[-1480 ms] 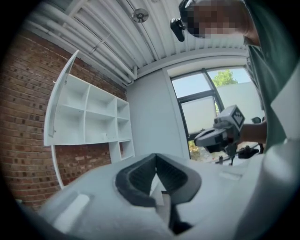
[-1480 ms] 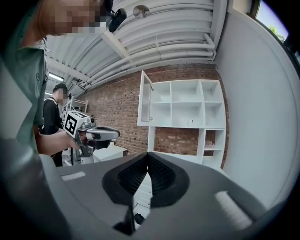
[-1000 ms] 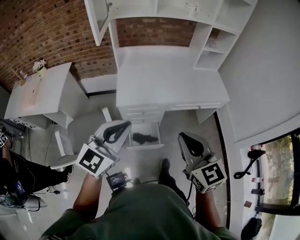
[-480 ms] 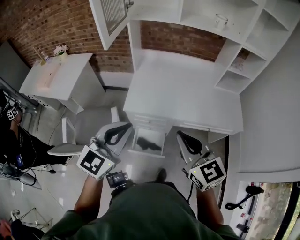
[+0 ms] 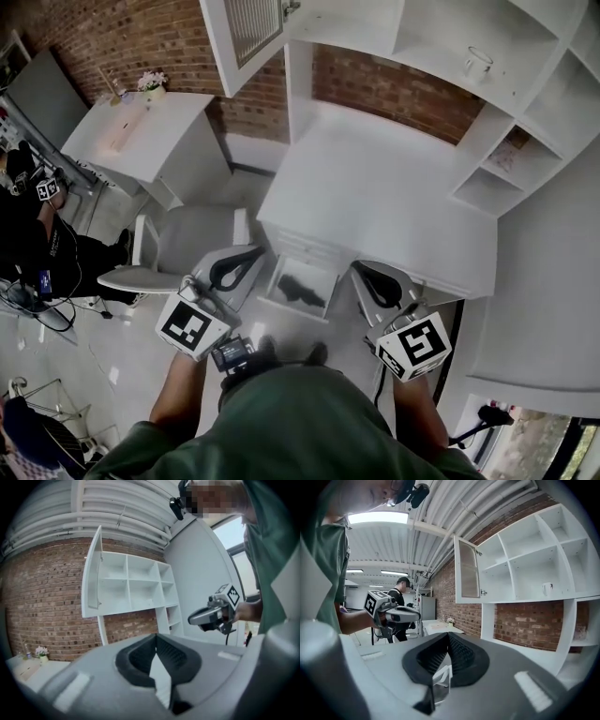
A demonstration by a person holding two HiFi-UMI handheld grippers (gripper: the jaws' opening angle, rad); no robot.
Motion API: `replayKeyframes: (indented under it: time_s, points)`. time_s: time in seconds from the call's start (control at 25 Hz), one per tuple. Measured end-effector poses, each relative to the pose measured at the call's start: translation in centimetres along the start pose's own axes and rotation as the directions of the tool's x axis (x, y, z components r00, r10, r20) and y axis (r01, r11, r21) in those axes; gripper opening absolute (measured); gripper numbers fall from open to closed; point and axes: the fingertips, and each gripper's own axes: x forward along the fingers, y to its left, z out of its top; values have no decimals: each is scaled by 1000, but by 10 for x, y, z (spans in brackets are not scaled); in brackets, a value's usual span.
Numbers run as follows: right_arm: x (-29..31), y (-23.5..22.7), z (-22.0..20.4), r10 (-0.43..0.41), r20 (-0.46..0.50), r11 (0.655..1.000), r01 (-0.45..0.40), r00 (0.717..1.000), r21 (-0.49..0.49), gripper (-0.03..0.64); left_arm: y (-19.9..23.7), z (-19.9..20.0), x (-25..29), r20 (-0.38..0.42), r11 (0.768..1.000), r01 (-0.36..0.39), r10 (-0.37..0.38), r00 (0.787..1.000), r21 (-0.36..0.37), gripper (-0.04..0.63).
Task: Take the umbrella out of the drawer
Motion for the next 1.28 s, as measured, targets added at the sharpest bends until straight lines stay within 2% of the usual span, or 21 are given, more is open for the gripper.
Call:
replayKeyframes:
  time_s: [0.2, 0.56, 1.28]
  points:
    - [12, 10, 5, -8, 0, 1000, 8, 1000, 1, 7, 13, 1, -5, 15, 1000, 11, -11, 1000, 8, 2]
    - [23, 15, 15, -73, -7, 997, 73, 997, 6, 8, 27, 2, 0, 37, 996, 88, -89, 995, 11, 2]
    - [32, 12, 12, -96, -20, 995, 96, 995, 16, 8, 39, -2, 3, 31, 994, 109, -109, 994, 1, 2]
